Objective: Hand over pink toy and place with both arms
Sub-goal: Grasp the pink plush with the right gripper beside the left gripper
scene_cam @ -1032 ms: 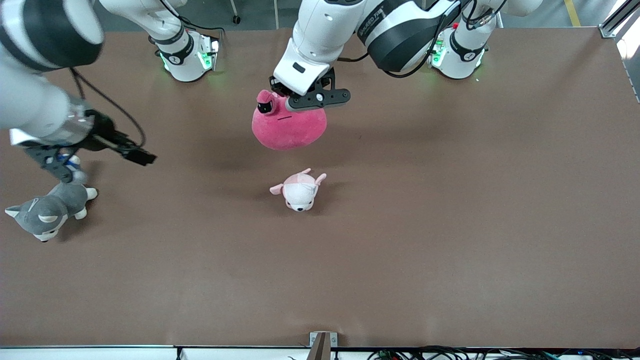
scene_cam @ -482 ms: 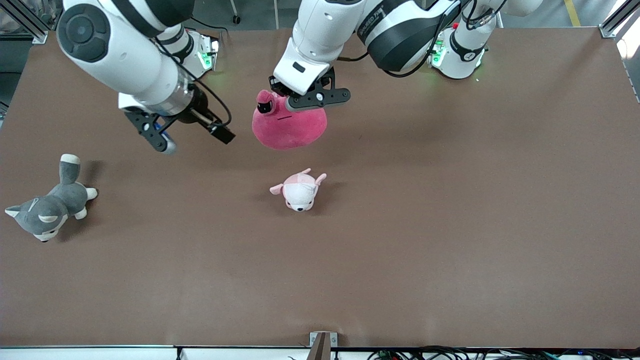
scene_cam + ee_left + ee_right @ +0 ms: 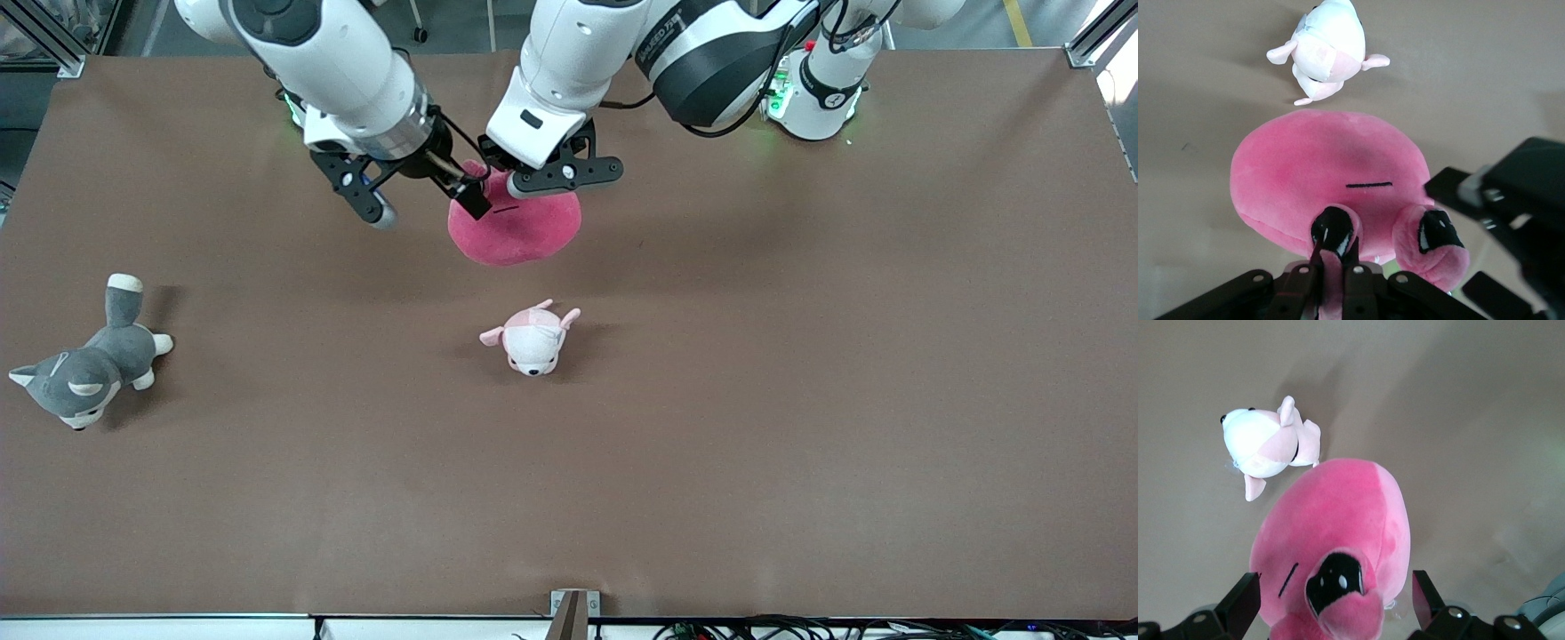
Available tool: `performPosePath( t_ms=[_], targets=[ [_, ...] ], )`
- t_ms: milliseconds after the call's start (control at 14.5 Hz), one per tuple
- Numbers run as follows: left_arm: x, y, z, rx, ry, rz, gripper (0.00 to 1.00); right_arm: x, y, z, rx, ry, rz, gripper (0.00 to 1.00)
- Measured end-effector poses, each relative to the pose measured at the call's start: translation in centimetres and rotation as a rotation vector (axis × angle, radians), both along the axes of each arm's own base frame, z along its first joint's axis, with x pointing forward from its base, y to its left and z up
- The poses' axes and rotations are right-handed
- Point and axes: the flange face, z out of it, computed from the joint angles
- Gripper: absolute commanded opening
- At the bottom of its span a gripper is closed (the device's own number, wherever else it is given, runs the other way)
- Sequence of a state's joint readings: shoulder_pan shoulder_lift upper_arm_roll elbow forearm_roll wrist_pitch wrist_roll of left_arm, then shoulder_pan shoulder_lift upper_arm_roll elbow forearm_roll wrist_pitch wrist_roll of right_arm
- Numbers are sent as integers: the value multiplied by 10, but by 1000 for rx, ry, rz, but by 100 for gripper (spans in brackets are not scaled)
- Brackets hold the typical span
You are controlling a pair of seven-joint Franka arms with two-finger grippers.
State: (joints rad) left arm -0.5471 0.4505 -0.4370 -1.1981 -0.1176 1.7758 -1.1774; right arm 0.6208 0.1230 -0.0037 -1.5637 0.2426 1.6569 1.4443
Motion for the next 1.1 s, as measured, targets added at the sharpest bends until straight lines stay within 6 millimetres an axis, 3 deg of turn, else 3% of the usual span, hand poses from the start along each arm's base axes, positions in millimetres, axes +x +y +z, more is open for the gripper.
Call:
performPosePath(
  t_ms=[206, 482, 757, 826, 1101],
  targets=[
    [0, 0, 0, 0, 0, 1, 0, 1, 0, -7, -3, 3, -4, 91],
    [1, 1, 0, 1, 0, 2, 0, -4, 4, -12, -8, 10, 6, 71],
    [1, 1, 0, 1, 0, 2, 0, -8, 10, -12, -8, 10, 18, 14],
    [1, 1, 0, 1, 0, 2, 0, -8, 10, -12, -8, 10, 19, 4],
    [1, 1, 0, 1, -1, 3, 0, -8, 10, -12, -8, 10, 18, 1]
  ],
)
